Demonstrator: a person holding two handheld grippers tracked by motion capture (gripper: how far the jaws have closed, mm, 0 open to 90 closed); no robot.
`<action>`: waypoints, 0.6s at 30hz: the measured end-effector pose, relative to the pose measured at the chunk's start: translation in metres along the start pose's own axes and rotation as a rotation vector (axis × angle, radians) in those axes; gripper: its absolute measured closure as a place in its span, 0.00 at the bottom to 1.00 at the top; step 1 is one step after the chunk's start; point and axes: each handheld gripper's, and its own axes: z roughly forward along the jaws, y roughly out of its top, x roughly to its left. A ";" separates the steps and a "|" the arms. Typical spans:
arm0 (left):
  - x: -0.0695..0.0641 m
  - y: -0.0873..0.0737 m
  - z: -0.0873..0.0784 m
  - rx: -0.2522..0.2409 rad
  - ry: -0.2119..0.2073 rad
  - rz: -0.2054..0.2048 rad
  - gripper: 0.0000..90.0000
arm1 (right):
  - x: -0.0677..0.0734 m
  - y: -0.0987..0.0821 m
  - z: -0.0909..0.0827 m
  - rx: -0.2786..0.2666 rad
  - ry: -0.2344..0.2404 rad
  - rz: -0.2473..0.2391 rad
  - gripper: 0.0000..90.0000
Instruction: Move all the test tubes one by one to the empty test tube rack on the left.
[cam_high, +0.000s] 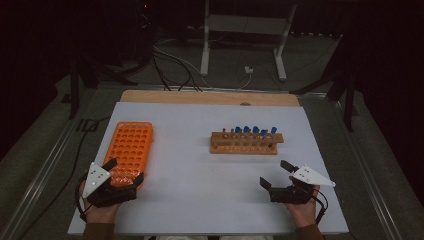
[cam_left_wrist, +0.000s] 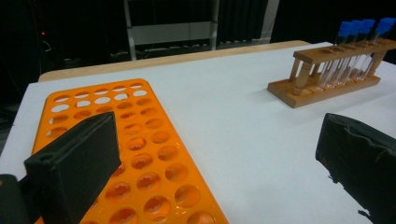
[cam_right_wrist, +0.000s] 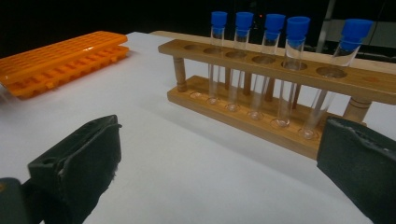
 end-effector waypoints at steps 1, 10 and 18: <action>0.001 0.000 0.000 -0.003 0.004 -0.005 0.01 | 0.000 0.000 0.000 0.000 0.000 0.000 0.00; 0.005 0.000 -0.003 -0.018 0.045 -0.025 0.01 | 0.004 0.004 0.000 -0.008 0.000 -0.007 0.00; 0.003 0.000 -0.004 -0.016 0.069 -0.015 0.01 | 0.010 0.020 -0.006 -0.038 0.009 -0.028 0.00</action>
